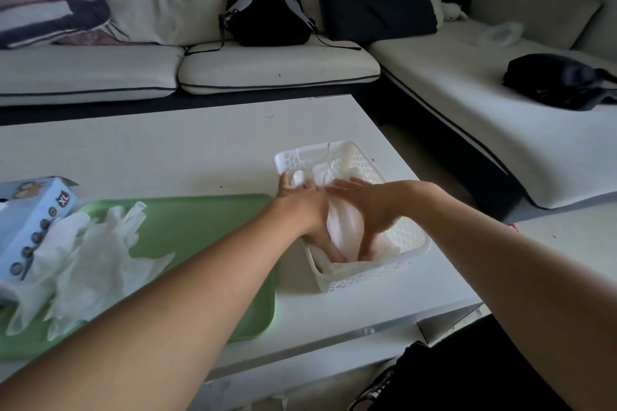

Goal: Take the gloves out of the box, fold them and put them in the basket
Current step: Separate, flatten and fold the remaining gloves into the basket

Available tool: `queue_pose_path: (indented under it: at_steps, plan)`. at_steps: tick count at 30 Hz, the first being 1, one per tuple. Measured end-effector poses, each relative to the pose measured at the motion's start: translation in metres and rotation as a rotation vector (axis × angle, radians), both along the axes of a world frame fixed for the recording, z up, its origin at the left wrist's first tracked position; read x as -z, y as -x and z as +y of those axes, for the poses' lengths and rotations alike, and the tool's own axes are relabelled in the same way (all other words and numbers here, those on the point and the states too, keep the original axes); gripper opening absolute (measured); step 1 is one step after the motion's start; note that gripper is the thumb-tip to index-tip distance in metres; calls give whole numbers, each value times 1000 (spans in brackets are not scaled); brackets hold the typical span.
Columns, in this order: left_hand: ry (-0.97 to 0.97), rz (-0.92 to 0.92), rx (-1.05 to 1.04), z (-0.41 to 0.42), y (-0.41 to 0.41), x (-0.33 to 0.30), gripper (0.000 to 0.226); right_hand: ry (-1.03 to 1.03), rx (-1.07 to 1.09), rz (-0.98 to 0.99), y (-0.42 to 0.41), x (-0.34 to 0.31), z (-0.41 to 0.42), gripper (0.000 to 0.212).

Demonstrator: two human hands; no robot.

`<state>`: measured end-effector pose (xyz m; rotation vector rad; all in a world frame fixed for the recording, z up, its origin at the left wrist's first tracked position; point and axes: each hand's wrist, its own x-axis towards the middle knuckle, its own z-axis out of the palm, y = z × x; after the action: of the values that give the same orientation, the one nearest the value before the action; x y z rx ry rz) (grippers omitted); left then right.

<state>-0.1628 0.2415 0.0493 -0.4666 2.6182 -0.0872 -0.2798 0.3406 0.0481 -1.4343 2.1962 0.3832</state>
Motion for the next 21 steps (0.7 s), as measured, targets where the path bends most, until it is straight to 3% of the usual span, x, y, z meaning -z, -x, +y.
queue_pose_path:
  at_steps: [3, 5, 8, 10, 13, 17, 21]
  plan:
    - [-118, 222, 10, -16, -17, -13, 118, 94, 20, 5, -10, -28, -8, 131]
    - [-188, 388, 3, -36, -39, -21, 112, 265, -16, 29, -26, -45, -23, 106]
    - [-228, 537, -77, -79, -89, -27, 85, 579, -91, -48, -69, -51, -58, 59]
    - [-182, 565, -123, -110, -129, -24, 66, 645, -143, -129, -104, -42, -81, 44]
    - [-125, 539, -276, -149, -199, -12, 58, 601, -231, -189, -160, -18, -114, 42]
    - [-117, 427, -462, -178, -256, -2, 73, 553, -286, -228, -218, 18, -142, 57]
    - [-93, 236, -491, -190, -282, 10, 88, 542, -417, -172, -255, 49, -163, 63]
